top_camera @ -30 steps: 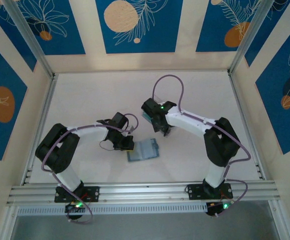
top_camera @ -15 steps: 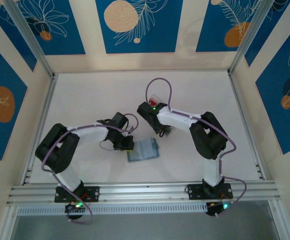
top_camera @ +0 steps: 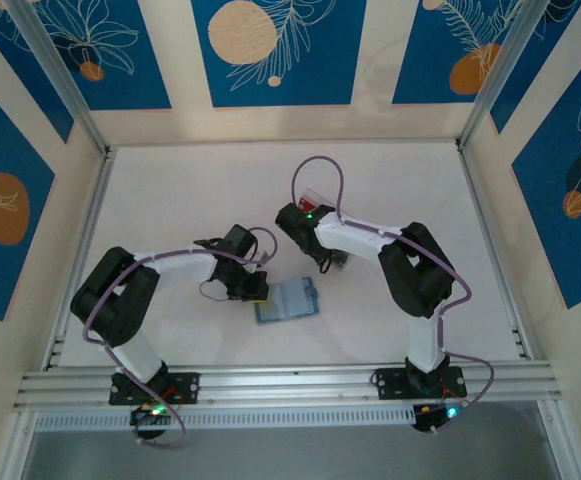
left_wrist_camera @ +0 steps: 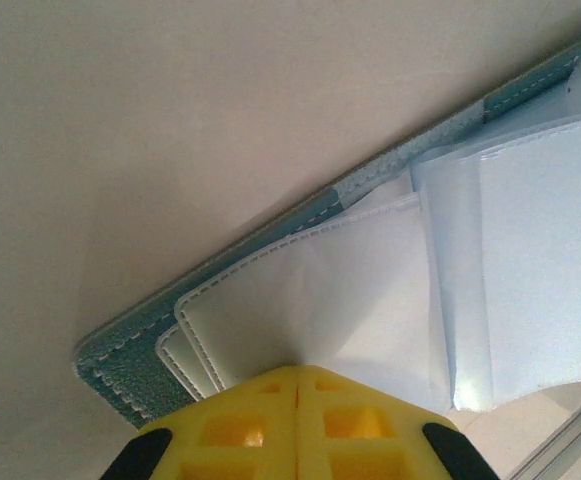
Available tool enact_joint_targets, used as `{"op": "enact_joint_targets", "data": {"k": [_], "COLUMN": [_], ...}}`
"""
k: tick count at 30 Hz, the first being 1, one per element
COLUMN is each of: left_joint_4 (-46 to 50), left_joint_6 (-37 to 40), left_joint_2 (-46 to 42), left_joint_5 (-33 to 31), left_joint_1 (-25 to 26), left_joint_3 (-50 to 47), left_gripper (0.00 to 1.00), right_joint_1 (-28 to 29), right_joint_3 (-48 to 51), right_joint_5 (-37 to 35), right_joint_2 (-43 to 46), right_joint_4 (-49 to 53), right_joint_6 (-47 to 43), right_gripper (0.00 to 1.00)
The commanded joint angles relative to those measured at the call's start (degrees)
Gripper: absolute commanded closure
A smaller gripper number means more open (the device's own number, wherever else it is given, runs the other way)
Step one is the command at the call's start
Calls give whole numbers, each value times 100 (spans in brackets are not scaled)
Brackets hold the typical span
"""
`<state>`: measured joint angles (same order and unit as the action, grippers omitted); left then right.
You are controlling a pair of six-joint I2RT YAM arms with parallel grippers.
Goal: Put the credit cards into the card holder
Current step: Pick up the credit card from the storage box.
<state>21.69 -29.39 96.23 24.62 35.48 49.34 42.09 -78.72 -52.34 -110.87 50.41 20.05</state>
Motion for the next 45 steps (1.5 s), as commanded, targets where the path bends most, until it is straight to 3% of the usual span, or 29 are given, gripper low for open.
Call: {"op": "enact_joint_targets", "data": {"k": [1, 16, 45], "left_joint_4": [270, 259, 279], "left_joint_6": [117, 109, 114], "left_joint_2": [139, 162, 159], "left_joint_5": [-272, -256, -221], "left_joint_1": [-33, -61, -107], "left_joint_3": [-56, -47, -32], "left_gripper": [93, 94, 95], "right_joint_1": [-54, -97, -218], "right_joint_3": [-143, -185, -125], "right_joint_5": [-198, -136, 309], "right_joint_2": [179, 267, 434], "right_joint_4": [81, -14, -191], "right_joint_6": [-1, -265, -561], "right_gripper": [34, 56, 82]}}
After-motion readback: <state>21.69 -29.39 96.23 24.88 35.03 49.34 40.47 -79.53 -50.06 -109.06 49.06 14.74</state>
